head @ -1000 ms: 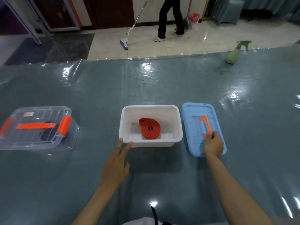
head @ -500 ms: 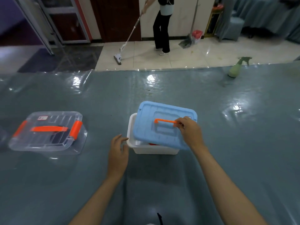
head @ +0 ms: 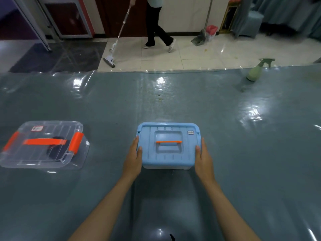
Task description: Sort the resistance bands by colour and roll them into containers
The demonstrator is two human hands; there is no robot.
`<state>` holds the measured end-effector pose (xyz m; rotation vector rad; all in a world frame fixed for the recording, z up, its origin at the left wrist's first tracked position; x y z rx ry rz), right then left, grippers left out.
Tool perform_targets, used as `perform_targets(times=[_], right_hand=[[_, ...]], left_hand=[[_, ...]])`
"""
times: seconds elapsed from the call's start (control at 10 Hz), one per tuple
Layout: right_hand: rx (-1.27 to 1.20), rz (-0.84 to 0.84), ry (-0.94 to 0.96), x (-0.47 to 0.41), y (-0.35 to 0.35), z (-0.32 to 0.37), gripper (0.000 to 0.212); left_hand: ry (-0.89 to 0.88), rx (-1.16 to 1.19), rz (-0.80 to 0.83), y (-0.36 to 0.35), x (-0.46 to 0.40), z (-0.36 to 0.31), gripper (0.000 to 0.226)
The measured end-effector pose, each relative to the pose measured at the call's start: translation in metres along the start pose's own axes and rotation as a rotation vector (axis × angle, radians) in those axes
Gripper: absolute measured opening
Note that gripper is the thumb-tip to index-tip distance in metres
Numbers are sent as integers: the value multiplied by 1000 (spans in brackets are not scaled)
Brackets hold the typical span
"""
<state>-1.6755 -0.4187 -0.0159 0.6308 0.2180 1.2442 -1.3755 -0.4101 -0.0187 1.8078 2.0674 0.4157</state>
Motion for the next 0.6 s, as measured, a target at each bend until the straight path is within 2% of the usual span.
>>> perform_targets(times=[0.1, 0.3, 0.5, 0.6], right_hand=[[-125, -4, -82, 1, -4, 0, 49], [-214, 24, -152, -6, -8, -5, 47], [18, 66, -78, -10, 6, 9, 47], [171, -14, 74, -8, 14, 24, 49]], left_hand=[[2, -17, -17, -2, 2, -2, 51], [-5, -102, 4, 0, 3, 1, 54], [13, -239, 100, 8, -1, -8, 56], [-21, -356, 113, 35, -6, -12, 54]])
Point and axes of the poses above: each hand's wrist, its own x-axis away from the middle knuckle, its own y-axis out of the back of the hand, z = x × y, the point moved 4 cm from there along -x, towards the middle knuckle, and after that the axes turned 12 degrees about -y, right-handed, at the moved point
